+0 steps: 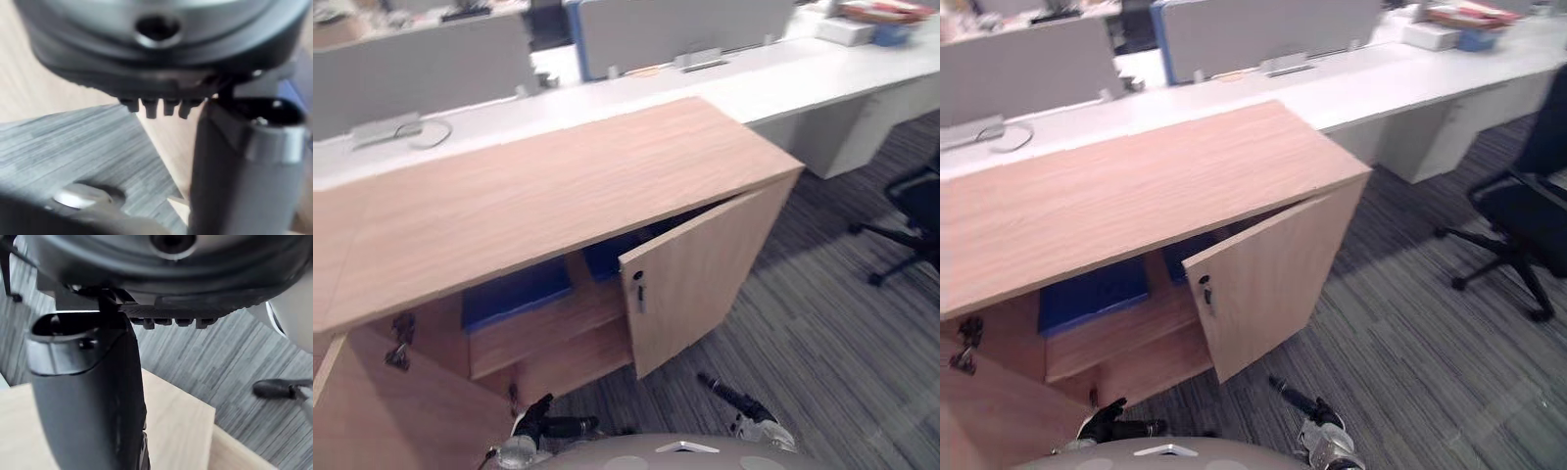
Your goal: Walk over to the cabinet, pick up the folder, carry it to the office cabinet, place the folder inside the office cabinet, then close the office cabinet door
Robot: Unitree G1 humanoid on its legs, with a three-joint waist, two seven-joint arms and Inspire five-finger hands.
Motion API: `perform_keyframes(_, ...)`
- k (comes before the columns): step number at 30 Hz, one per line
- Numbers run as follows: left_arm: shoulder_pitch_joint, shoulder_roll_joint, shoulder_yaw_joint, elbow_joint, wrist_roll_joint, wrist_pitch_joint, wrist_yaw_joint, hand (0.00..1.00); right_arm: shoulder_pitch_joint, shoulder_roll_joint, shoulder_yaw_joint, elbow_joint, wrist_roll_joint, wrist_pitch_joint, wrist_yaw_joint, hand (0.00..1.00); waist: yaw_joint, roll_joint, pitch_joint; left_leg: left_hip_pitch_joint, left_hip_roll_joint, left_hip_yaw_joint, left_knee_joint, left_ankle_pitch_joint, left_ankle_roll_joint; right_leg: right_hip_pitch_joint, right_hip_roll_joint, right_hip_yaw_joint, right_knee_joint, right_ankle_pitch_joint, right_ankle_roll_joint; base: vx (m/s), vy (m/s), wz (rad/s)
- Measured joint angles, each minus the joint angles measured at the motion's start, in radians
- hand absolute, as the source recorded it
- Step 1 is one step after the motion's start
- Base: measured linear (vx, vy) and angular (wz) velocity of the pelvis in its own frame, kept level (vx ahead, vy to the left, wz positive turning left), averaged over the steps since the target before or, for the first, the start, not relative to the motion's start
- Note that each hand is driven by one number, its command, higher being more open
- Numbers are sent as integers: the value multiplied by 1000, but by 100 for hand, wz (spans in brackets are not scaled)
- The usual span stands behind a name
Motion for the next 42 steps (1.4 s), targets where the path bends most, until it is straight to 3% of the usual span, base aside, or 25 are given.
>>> perform_keyframes(2,-2,4,41,0,3,-1,1,100,12,27,-48,0,95,-5,-1,100,-8,-30,6,-12,-6,-83,-1,-6,-9,-20,86,116,-80,-37,18,30,-220,128)
perform_keyframes(4,1,14,75,-4,3,-2,1,100,22,52,-68,-2,109,-8,-2,100,-5,-72,5,-21,-23,-102,2,-17,-27,-26,90,117,-162,-6,35,14,-248,90)
perform_keyframes(5,13,13,143,-6,2,1,7,100,30,78,-73,-8,106,-9,-13,100,3,-116,3,-33,-31,-117,13,-27,-63,-16,72,80,-195,-62,59,30,-280,65)
perform_keyframes(6,17,6,166,-4,0,3,7,100,40,77,-88,-14,106,-6,-15,100,2,-116,3,-42,-19,-119,20,-26,-79,-16,80,56,-197,-64,56,28,-313,94)
perform_keyframes(8,23,-33,242,-3,-18,14,8,100,83,73,-124,-39,96,-4,-18,100,-6,-81,-2,-75,10,-119,31,-15,-107,9,105,-25,-220,-71,48,45,-191,81)
perform_keyframes(13,42,-61,356,-3,-128,15,26,100,129,87,-137,-38,85,3,-17,100,-4,-95,-3,-92,27,-137,24,-13,-124,73,136,-87,-316,-41,51,144,-62,34)
perform_keyframes(18,50,-38,345,-9,-130,11,16,100,131,112,-142,-41,5,0,-16,100,-5,-126,-3,-92,21,-147,28,-11,-126,103,146,-122,-352,-6,63,90,-5,13)
perform_keyframes(21,48,-29,304,-25,-136,11,13,100,133,113,-129,-53,-39,1,-18,100,-7,-121,3,-91,11,-197,17,-15,-127,128,146,-170,-350,3,59,8,29,49)
perform_keyframes(23,43,-29,284,-45,-162,10,12,100,126,114,-93,-80,-71,0,-20,100,-12,-109,13,-113,27,-174,13,-19,-120,140,148,-209,-344,5,54,-43,53,83)
perform_keyframes(26,36,-23,255,-87,-166,-4,14,100,115,108,-41,-99,-146,-1,-20,100,-25,-110,39,-168,56,-55,16,-22,-110,152,155,-296,-336,-4,24,-99,32,108)
perform_keyframes(27,20,-14,254,-90,-165,-5,16,100,104,110,-35,-98,-177,-1,-16,100,-28,-137,53,-254,56,108,180,-43,-79,157,131,-342,-345,-36,16,-167,47,72)
perform_keyframes(28,19,-14,254,-90,-165,-2,18,100,98,107,-36,-98,-188,0,-15,100,-25,-118,64,-294,71,199,282,-60,-55,155,125,-356,-333,-37,13,-179,92,65)
perform_keyframes(29,39,-36,256,-89,-165,-3,32,100,87,93,-47,-98,-193,8,-11,100,-17,-103,72,-326,120,403,482,-113,-8,159,109,-366,-310,-40,23,-54,146,45)
perform_keyframes(30,53,-47,255,-88,-165,-5,41,100,88,81,-59,-97,-206,12,-8,100,-18,-79,71,-314,157,488,530,-167,-1,164,109,-380,-303,-43,31,-15,175,61)
perform_keyframes(31,65,-51,247,-83,-165,-6,47,100,82,69,-79,-97,-221,12,-6,100,-23,-37,69,-303,170,551,479,-212,8,165,120,-407,-274,-57,53,11,190,103)
perform_keyframes(32,43,-34,214,-56,-165,-5,43,100,62,57,-110,-71,-226,11,-9,100,-25,-41,79,-302,113,527,417,-183,20,139,93,-402,-243,-88,47,-57,162,134)
perform_keyframes(33,33,-15,207,-50,-164,-7,41,100,58,69,-116,-45,-229,21,-9,100,-43,-83,66,-278,72,544,301,-160,38,126,86,-375,-300,-93,25,-56,123,142)
perform_keyframes(34,20,-2,216,-39,-166,-6,41,100,59,83,-115,-33,-229,24,-7,100,-56,-118,57,-265,79,620,272,-188,63,142,76,-372,-355,-72,11,-37,55,134)
perform_keyframes(35,19,12,219,-16,-170,-5,54,100,65,89,-116,-29,-236,20,-10,100,-52,-120,59,-270,192,826,416,-222,85,174,59,-442,-381,0,51,66,18,88)
perform_keyframes(36,19,12,219,-16,-170,-5,54,100,65,89,-116,-29,-236,20,-10,100,-52,-120,59,-270,192,826,416,-222,85,174,59,-442,-381,0,51,151,143,160)
perform_keyframes(37,25,-16,210,0,-184,0,58,100,64,34,-147,-37,-262,30,-8,100,-78,-60,55,-253,221,921,417,-219,77,175,45,-554,-290,7,62,158,193,144)
perform_keyframes(38,25,-19,212,-3,-188,-5,57,100,73,27,-160,-29,-264,35,-7,100,-82,-57,59,-242,200,920,387,-205,99,164,25,-571,-248,-7,58,132,245,193)
perform_keyframes(39,18,-26,216,-1,-192,-12,60,100,78,27,-176,-22,-266,39,-3,100,-75,-39,66,-218,177,898,315,-186,104,149,56,-587,-273,-31,46,27,151,125)
perform_keyframes(41,10,-24,224,29,-194,-3,56,100,81,39,-205,-25,-265,30,7,100,-88,-45,67,-198,111,872,246,-130,114,156,74,-621,-367,2,40,-1,99,124)
perform_keyframes(42,17,-39,220,29,-195,-7,56,100,89,35,-218,-23,-266,31,12,100,-81,-31,60,-163,86,873,178,-126,108,177,60,-667,-364,28,63,-9,98,95)
